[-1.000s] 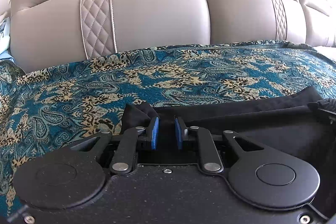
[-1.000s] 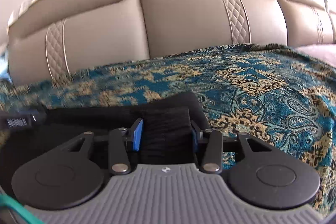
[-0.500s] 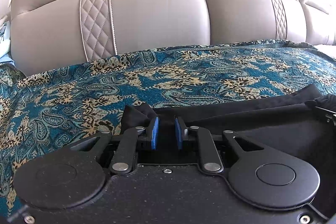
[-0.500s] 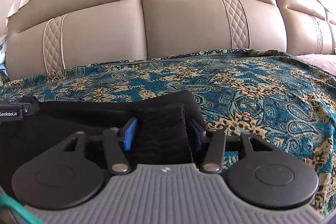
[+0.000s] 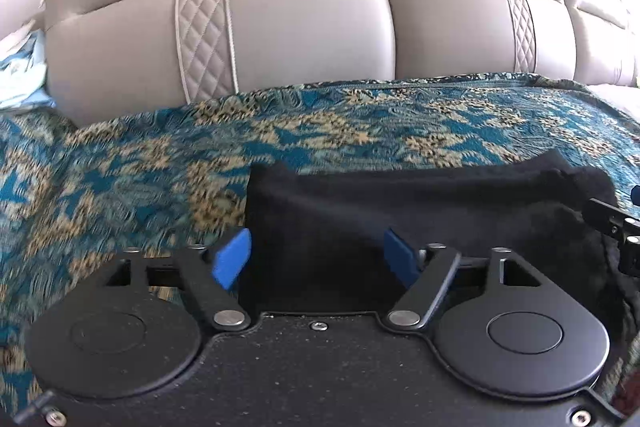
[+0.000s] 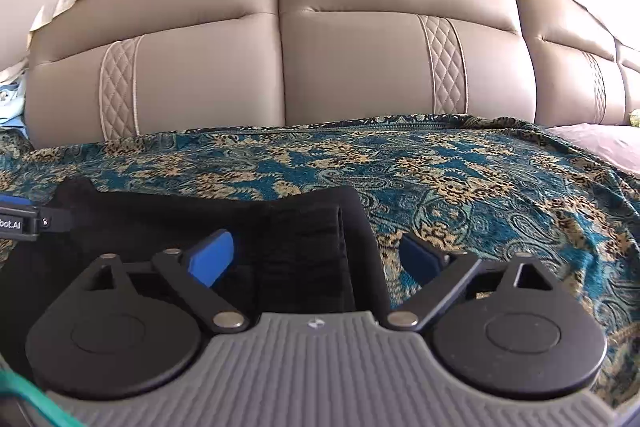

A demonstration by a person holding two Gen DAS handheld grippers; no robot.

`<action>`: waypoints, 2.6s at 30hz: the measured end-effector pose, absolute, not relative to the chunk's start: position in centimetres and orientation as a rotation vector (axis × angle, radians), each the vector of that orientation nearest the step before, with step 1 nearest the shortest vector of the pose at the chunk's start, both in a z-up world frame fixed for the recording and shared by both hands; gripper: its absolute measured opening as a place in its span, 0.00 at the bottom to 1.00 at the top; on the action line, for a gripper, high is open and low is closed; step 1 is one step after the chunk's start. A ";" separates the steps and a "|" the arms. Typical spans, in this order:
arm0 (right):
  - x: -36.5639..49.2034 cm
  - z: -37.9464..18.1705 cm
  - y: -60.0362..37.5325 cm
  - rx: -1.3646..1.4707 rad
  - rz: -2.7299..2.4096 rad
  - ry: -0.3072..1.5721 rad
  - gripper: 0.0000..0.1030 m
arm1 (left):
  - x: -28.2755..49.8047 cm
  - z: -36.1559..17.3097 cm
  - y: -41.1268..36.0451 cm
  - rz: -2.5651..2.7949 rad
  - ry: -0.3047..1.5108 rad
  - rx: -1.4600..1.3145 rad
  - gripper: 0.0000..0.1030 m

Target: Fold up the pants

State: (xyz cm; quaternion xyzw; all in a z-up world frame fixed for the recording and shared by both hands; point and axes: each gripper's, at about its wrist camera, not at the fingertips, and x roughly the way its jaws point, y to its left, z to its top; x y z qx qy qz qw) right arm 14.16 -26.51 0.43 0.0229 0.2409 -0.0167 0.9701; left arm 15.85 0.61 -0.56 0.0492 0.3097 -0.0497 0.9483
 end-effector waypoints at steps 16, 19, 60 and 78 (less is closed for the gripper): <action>9.4 -0.4 -24.1 -0.047 -0.012 0.525 1.00 | 9.4 -1.6 2.9 -0.051 0.681 0.023 0.86; 11.1 -0.6 -25.7 -0.006 -0.035 0.546 1.00 | 11.0 -1.2 4.3 -0.085 0.697 -0.024 0.87; 17.3 -2.7 -30.8 0.168 0.228 0.620 0.58 | 21.1 -5.8 12.8 -0.527 0.806 -0.618 0.38; 17.6 -2.3 -30.2 0.171 0.206 0.632 0.51 | 20.6 -4.9 9.2 -0.446 0.750 -0.531 0.44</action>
